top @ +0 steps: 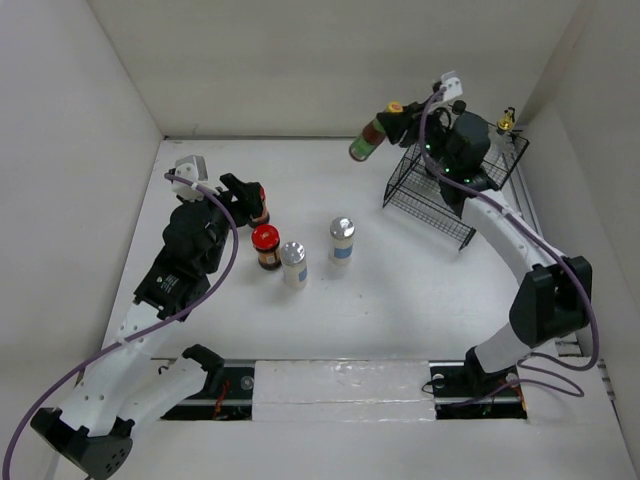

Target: Organize the condiment bottles

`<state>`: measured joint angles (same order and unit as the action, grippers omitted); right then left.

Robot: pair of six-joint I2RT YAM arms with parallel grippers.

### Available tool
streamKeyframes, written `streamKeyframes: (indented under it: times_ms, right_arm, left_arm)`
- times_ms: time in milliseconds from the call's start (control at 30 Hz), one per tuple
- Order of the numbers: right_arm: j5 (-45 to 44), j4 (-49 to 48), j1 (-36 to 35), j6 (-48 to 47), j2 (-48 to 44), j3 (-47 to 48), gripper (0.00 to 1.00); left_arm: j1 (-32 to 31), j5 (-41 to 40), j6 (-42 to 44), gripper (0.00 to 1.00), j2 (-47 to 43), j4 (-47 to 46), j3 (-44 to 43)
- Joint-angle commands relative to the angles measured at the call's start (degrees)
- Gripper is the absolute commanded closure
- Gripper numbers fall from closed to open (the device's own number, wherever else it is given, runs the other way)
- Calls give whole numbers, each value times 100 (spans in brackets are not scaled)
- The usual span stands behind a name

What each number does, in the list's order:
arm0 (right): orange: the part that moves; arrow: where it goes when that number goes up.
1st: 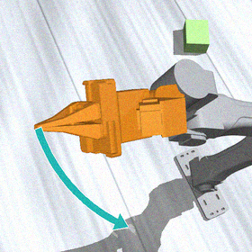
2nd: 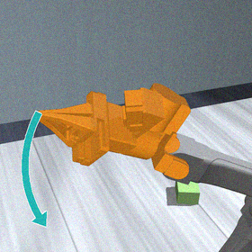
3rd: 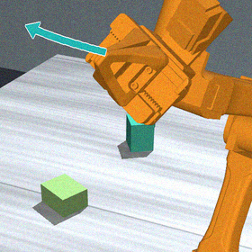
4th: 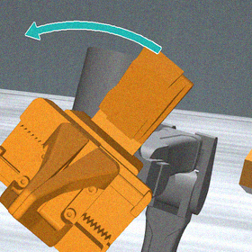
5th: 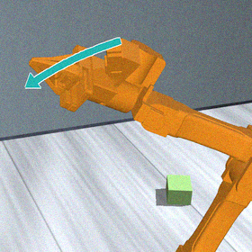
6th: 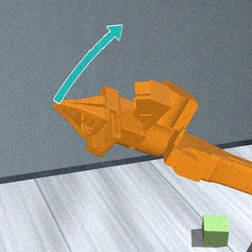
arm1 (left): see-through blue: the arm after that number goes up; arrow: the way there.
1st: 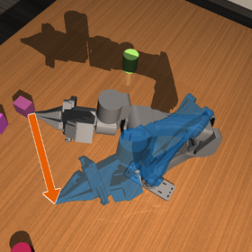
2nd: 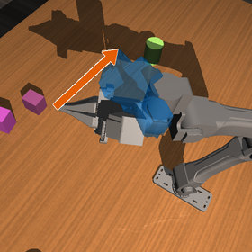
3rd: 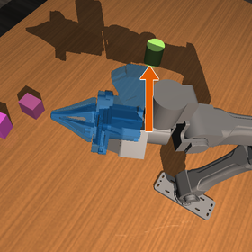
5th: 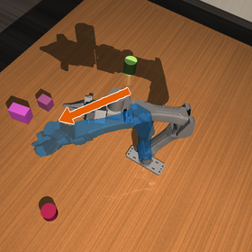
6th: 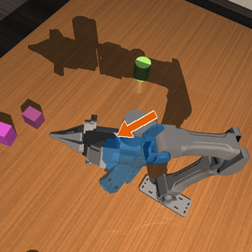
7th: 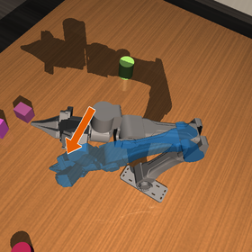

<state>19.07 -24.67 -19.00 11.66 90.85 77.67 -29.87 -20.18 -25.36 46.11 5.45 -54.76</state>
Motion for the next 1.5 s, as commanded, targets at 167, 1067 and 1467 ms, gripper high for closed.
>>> streamKeyframes:
  times_ms: [167, 1067, 1467]
  right_arm:
    - [-860, -338, 968, 64, -551, 46, 74]
    - [-2144, 199, 1523, -639, 46, -208, 75]
    - [-2531, 304, 1162, -823, 503, -410, 73]
  left_arm:
    - [25, 102, 128, 38, 30, -238, 36]
    - [25, 313, 181, 38, 320, -290, 36]
    - [25, 366, 181, 38, 320, -290, 36]
